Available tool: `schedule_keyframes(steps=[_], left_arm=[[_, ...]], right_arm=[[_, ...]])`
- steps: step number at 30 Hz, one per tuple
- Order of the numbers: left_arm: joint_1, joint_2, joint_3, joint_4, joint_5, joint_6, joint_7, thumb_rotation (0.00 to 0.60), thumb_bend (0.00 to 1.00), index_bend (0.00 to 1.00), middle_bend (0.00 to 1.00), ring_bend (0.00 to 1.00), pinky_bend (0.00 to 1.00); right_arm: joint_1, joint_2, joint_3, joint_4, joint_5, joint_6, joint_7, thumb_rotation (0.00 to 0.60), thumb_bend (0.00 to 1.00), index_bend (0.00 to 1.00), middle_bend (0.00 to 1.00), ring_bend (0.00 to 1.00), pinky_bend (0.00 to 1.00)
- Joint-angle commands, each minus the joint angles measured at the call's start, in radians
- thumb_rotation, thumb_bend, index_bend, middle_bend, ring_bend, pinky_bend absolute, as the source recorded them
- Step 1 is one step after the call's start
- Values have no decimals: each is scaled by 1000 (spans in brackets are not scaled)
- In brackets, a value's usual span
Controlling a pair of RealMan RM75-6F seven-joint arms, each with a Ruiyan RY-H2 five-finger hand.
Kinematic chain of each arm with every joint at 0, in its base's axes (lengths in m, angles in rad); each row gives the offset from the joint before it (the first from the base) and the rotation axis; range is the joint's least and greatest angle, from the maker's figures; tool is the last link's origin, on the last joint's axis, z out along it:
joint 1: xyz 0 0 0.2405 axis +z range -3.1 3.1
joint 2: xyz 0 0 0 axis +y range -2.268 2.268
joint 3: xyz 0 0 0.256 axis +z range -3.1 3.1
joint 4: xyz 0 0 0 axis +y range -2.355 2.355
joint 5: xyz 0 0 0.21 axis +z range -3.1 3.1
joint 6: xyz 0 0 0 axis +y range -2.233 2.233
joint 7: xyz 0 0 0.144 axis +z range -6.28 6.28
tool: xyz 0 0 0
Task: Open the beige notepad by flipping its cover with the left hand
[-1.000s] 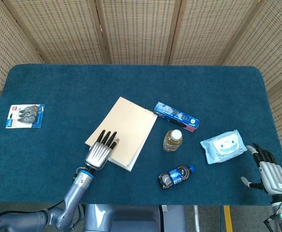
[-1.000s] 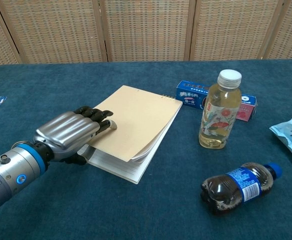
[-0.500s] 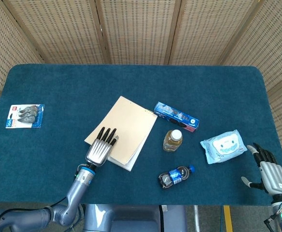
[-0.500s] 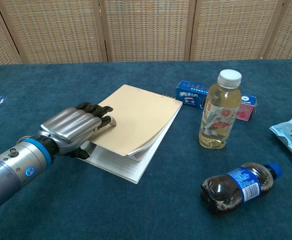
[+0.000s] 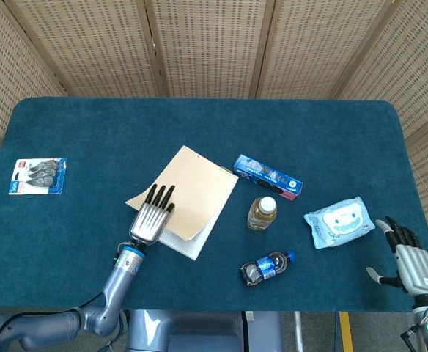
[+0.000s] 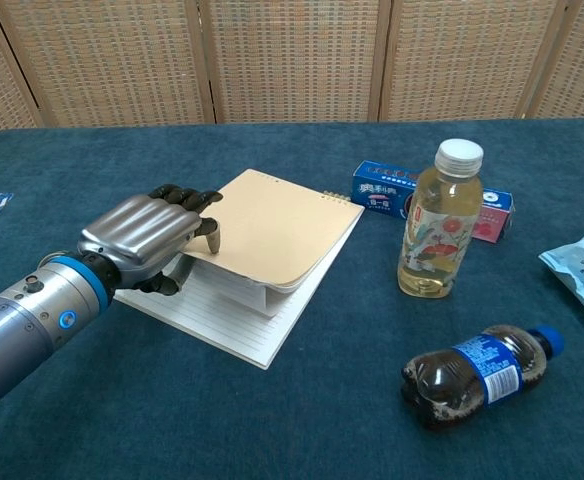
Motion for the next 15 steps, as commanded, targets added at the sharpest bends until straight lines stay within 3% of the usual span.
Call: schedule_keyframes(steps=[1,5,15], left_arm=[[-2,-4,-4,7,2,7,-5,600,709,627,0,0,0],[-4,-7,-4,16,6,18,-16,600,711,738,0,0,0],[3,31,0,-39,19,49,-29,600,712,774,0,0,0]], right_arm=[[0,0,0,0,0,1,1,600,260,0,0,0,0],[-1,0,1,1,-1,1,4,600,260,0,0,0,0],[0,2,-1,1,-1,-1,0,600,260,0,0,0,0]])
